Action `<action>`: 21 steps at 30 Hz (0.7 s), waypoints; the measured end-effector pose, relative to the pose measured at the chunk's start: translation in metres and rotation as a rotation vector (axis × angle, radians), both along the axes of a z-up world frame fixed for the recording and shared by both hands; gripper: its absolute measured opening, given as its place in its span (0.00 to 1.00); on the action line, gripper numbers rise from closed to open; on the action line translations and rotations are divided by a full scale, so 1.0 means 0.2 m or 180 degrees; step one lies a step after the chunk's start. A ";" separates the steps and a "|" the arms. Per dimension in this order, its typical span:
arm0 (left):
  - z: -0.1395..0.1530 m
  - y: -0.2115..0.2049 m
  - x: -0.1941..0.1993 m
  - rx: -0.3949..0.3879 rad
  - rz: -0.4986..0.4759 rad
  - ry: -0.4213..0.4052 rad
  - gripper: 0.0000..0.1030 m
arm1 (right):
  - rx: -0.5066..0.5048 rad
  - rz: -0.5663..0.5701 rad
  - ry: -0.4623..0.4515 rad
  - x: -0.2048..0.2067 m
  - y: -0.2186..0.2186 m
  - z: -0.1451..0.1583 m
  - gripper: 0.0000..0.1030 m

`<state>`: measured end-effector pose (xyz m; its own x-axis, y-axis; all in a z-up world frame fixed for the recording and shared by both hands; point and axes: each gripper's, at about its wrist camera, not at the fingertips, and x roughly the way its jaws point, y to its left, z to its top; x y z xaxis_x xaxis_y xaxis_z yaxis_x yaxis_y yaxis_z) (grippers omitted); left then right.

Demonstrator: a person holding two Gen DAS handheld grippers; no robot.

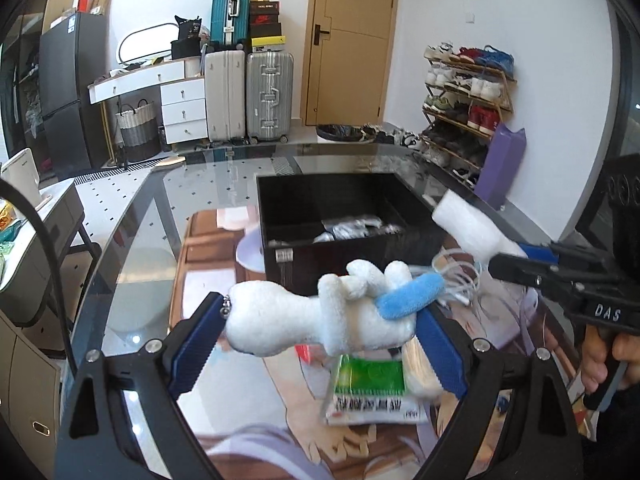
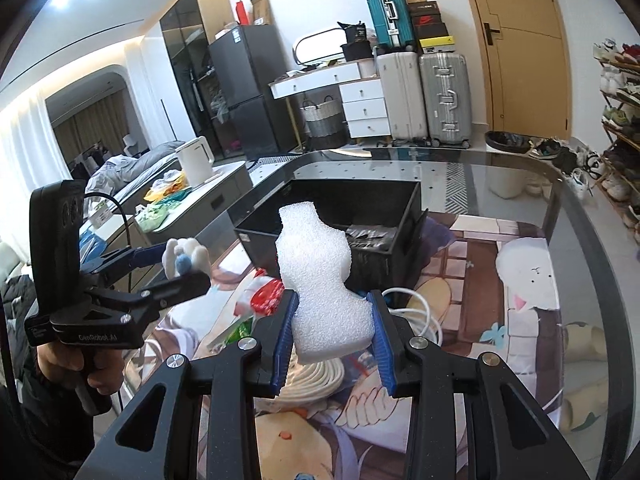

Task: Organize soft objects
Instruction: 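Carry the foam toward the box with the right tool while the left tool grasps the plush bunny, then carry the foam sheet and plush bunny over the black box with both tools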

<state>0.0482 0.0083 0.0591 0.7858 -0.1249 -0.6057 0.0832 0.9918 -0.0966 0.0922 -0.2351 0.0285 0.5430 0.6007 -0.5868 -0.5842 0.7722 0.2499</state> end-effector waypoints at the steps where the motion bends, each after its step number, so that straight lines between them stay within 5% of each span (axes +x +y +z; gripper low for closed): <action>1: 0.00 0.00 0.01 -0.0003 0.0011 -0.0001 0.89 | -0.0019 -0.0014 -0.0001 0.01 0.01 0.01 0.35; 21: 0.08 0.00 0.30 0.0057 0.0019 -0.0082 0.90 | -0.0125 -0.0175 -0.0057 0.24 0.15 0.12 0.34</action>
<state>0.1086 0.0075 0.0747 0.8019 -0.1095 -0.5873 0.0796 0.9939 -0.0766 0.1406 -0.2060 0.0524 0.5853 0.5463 -0.5992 -0.5446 0.8123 0.2086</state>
